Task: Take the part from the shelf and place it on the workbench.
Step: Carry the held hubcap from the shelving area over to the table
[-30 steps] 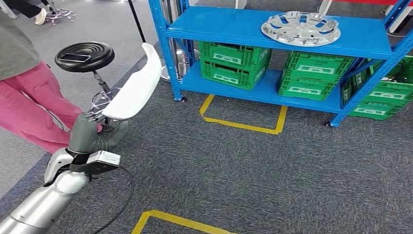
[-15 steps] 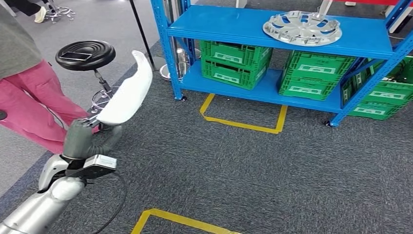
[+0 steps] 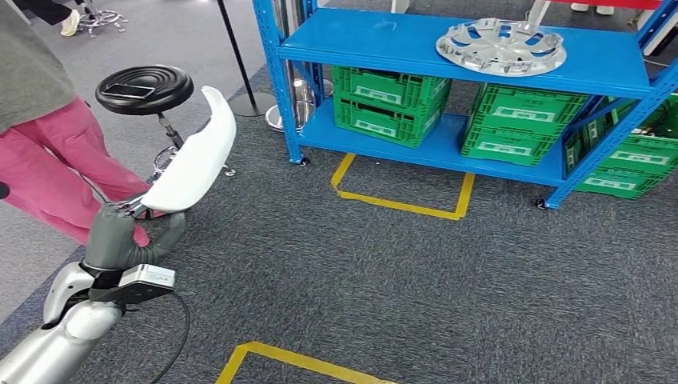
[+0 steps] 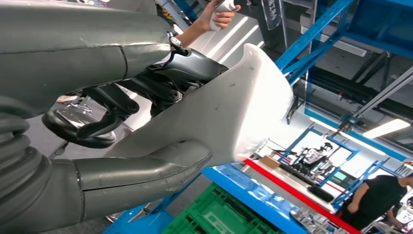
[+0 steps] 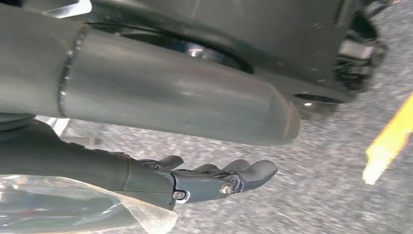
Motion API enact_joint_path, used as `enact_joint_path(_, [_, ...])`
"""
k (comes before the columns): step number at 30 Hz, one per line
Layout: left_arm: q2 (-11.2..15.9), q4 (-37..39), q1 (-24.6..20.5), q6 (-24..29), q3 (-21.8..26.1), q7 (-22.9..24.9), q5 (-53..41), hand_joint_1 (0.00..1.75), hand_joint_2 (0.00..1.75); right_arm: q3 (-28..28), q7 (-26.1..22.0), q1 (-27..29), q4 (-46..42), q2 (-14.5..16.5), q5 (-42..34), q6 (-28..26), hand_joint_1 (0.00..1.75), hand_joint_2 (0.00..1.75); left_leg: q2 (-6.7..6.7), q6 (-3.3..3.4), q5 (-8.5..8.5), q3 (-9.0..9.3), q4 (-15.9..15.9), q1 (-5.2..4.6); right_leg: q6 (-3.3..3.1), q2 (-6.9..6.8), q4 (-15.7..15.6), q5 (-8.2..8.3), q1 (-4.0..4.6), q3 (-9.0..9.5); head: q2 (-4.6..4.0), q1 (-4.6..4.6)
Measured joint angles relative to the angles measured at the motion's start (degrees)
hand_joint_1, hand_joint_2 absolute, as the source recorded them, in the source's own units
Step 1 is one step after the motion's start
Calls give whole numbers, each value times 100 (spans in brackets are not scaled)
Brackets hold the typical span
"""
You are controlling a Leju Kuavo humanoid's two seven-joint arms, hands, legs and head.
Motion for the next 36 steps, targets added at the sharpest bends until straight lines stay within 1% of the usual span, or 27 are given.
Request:
enact_joint_path(3, [-3,0,-4,0,0,-1,-3,175,175,2,224,0,1,0,-25,0,0,0,0,0,0,0,0,0,0,0,0,0,0,-4,0,1])
enact_joint_path(7, [-4,0,-6,0,0,-1,-5,175,175,7,301,-2,1,0,-45,0,0,0,0,0,0,0,1,0,0,0,0,0,0,-16,0,1])
enact_joint_path(9, [-7,0,-16,-2,-1,-1,-5,175,175,22,458,-7,1,0,-61,7,0,0,1,0,1,0,1,0,0,-1,0,0,0,-21,0,1])
enact_joint_path(12, [-34,16,-114,-24,-25,-1,-8,175,175,43,1061,-23,3,-2,-111,105,0,0,0,0,1,0,6,0,0,-2,0,1,0,-22,0,1])
enact_joint_path(16, [-113,127,-415,-83,-110,12,-8,175,175,45,1967,-61,8,-4,-236,390,0,0,0,1,2,0,9,1,4,-1,0,4,0,-20,0,1])
enact_joint_path(19, [-180,258,-647,-113,-223,13,-8,175,175,45,2303,-113,10,-7,-303,524,0,0,1,5,5,0,11,1,8,2,0,8,0,-18,0,2])
enact_joint_path(23, [-232,348,-788,-111,-304,13,-8,175,175,45,2375,-129,12,-9,-315,546,0,0,1,6,6,-1,15,1,12,2,0,11,0,-17,1,2])
enact_joint_path(30, [-261,442,-889,-111,-401,13,-20,175,175,45,2487,-146,14,-11,-326,552,0,0,1,6,6,-1,17,1,14,1,0,12,-1,-17,0,1])
enact_joint_path(36, [-261,486,-946,-100,-510,19,-62,175,175,47,2524,-146,17,-11,-374,426,0,0,1,7,7,-1,18,0,19,2,0,15,-1,-15,0,1])
